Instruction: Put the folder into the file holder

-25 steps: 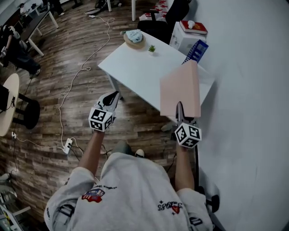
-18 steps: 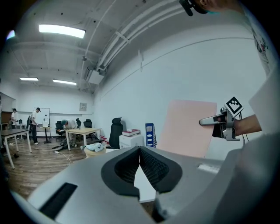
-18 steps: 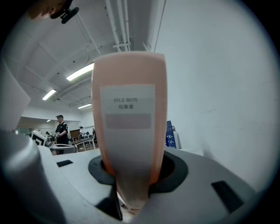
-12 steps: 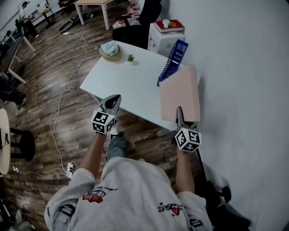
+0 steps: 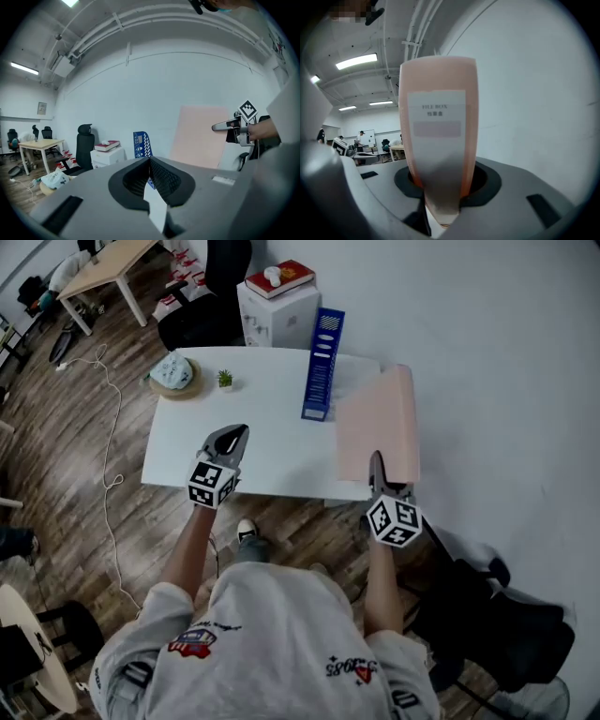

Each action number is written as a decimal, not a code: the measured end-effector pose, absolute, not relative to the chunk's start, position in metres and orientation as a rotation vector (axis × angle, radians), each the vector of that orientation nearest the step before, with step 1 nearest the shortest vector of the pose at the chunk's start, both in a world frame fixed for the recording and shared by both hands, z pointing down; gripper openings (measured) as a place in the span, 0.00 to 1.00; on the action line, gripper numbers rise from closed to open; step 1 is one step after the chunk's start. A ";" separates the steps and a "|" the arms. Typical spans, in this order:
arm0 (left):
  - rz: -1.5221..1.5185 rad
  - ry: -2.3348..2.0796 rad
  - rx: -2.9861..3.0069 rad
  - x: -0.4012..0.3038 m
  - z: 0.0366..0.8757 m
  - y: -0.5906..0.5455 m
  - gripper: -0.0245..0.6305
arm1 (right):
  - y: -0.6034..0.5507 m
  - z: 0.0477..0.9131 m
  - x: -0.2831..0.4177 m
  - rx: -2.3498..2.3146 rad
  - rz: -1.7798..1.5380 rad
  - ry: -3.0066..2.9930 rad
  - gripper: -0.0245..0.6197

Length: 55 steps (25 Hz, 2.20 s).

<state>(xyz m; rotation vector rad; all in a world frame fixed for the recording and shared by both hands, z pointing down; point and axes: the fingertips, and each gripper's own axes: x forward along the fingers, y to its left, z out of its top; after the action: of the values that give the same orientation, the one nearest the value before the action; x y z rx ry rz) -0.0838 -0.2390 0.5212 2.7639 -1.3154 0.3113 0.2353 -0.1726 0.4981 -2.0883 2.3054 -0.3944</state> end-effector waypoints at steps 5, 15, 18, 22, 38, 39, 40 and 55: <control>0.317 -1.186 2.823 -0.113 0.517 -0.280 0.05 | -0.183 0.478 0.212 -2.204 -0.371 2.144 0.28; 0.254 -1.077 2.887 -0.156 0.509 -0.327 0.05 | -0.204 0.467 0.156 -2.298 -0.326 2.081 0.28; 0.239 -1.077 2.885 -0.167 0.505 -0.335 0.05 | -0.211 0.461 0.146 -2.309 -0.308 2.093 0.28; 0.233 -1.085 2.881 -0.172 0.505 -0.342 0.05 | -0.220 0.460 0.139 -2.310 -0.289 2.119 0.28; 0.217 -1.102 2.861 -0.142 0.511 -0.378 0.05 | -0.268 0.460 0.152 -2.259 -0.264 2.182 0.28; 0.215 -1.111 2.857 -0.142 0.510 -0.380 0.05 | -0.274 0.459 0.153 -2.252 -0.258 2.189 0.28; 0.215 -1.122 2.851 -0.142 0.510 -0.383 0.05 | -0.279 0.457 0.154 -2.246 -0.253 2.194 0.28; 0.219 -1.284 2.755 -0.183 0.510 -0.399 0.05 | -0.357 0.441 0.147 -2.191 -0.189 2.283 0.29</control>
<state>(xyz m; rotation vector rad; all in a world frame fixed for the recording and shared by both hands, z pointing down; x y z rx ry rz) -0.1828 -0.3992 0.5104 2.7552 -1.2837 0.2188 0.1469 -0.3570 0.4408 -2.1909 2.2830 -0.1886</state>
